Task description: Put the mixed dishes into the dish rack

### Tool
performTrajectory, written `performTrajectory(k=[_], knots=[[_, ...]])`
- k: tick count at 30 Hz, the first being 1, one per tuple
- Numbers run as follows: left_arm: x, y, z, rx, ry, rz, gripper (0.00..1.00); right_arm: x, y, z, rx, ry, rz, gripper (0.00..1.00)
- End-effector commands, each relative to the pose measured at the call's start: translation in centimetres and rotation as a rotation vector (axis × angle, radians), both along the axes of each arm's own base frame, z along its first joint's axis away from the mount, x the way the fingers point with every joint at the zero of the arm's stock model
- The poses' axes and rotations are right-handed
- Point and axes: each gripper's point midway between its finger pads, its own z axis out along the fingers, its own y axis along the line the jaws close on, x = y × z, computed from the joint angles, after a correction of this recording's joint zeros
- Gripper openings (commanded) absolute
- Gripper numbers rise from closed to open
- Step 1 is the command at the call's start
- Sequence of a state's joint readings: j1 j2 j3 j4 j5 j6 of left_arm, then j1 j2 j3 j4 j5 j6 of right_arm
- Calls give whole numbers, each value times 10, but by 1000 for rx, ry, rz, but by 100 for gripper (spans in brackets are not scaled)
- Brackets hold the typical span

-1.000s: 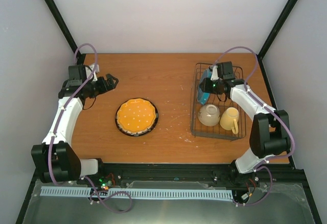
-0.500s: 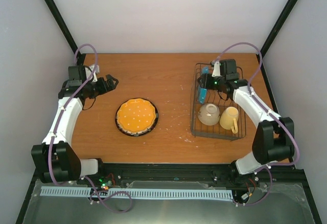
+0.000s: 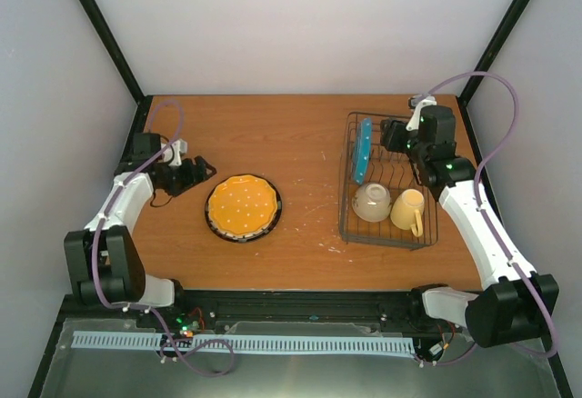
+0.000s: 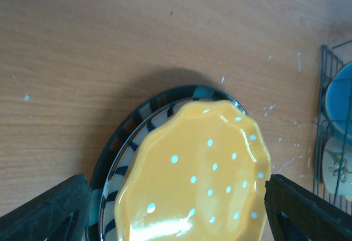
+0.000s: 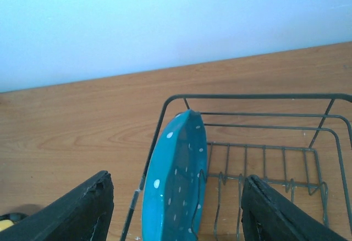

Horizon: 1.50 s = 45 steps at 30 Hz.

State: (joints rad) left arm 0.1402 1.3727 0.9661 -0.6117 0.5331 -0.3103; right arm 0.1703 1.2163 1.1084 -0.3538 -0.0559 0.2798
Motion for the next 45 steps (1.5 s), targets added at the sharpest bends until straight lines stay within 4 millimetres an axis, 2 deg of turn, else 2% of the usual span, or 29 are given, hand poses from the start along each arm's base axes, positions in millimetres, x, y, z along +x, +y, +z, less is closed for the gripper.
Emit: performTrajectory(k=[1,5,10,16,19,21,26,34,40,45], knots=[[-13,-11,-19,-61,59,-67,80,-1,-1,11,35,-30,-11,63],[-20,-13,-33,-65,107,-71,65,-2,10,17,82,-37,42,62],[-23,-10,-44,-21,166,-58,64,-1,17,21,98,-43,77,62],[-27,-16,-64,43,254,-82,62,-3,19,31,93,-63,93,63],[-28,-20,-70,56,278,-96,57,-4,20,33,93,-66,100,63],[-29,-20,-72,59,286,-98,56,-3,21,32,95,-66,108,63],[-29,-19,-77,63,301,-98,39,-2,23,33,103,-69,117,63],[-30,-22,-88,62,335,-111,21,-1,24,36,100,-74,123,63],[-30,-23,-87,63,332,-117,3,-2,24,35,98,-71,126,63],[-23,-24,-74,63,292,-113,1,-4,27,37,109,-74,138,63]])
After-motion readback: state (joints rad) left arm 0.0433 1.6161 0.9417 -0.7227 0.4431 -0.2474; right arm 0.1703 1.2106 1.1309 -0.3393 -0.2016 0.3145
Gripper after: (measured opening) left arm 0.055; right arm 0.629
